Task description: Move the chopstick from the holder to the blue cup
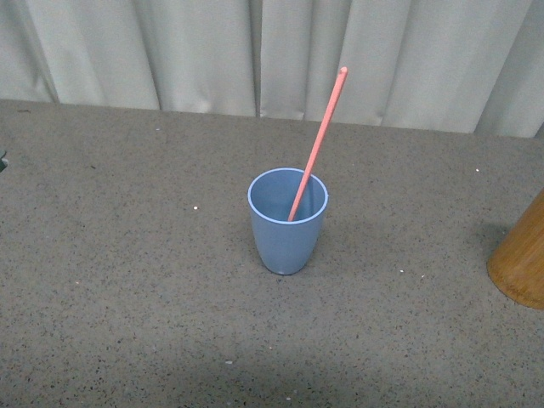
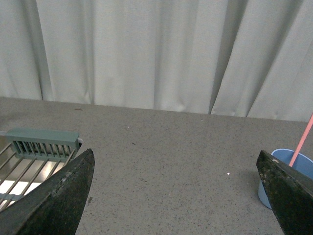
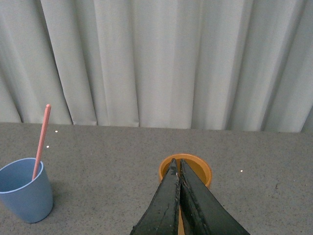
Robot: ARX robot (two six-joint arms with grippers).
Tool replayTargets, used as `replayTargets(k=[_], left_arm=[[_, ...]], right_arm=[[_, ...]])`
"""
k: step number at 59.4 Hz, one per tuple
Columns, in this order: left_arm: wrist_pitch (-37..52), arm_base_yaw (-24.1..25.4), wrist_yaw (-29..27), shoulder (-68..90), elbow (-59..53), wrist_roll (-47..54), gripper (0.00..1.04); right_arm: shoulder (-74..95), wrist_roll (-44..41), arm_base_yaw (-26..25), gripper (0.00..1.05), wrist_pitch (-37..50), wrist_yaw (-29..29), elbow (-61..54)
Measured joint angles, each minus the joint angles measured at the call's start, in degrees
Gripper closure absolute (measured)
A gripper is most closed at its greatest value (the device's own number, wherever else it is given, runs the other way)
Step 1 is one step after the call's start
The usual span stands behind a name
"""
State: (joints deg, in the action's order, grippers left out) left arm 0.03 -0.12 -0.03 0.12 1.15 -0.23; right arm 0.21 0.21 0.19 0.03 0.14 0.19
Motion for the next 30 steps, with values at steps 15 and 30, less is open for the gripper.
replayTargets(k=[15, 30], left_arm=[[0.0, 0.0, 0.0, 0.0, 0.0, 0.0, 0.07], [0.0, 0.0, 0.0, 0.0, 0.0, 0.0, 0.07]], right_arm=[[0.0, -0.1, 0.0, 0.75, 0.0, 0.0, 0.0], [0.0, -0.1, 0.0, 0.29, 0.0, 0.0, 0.0]])
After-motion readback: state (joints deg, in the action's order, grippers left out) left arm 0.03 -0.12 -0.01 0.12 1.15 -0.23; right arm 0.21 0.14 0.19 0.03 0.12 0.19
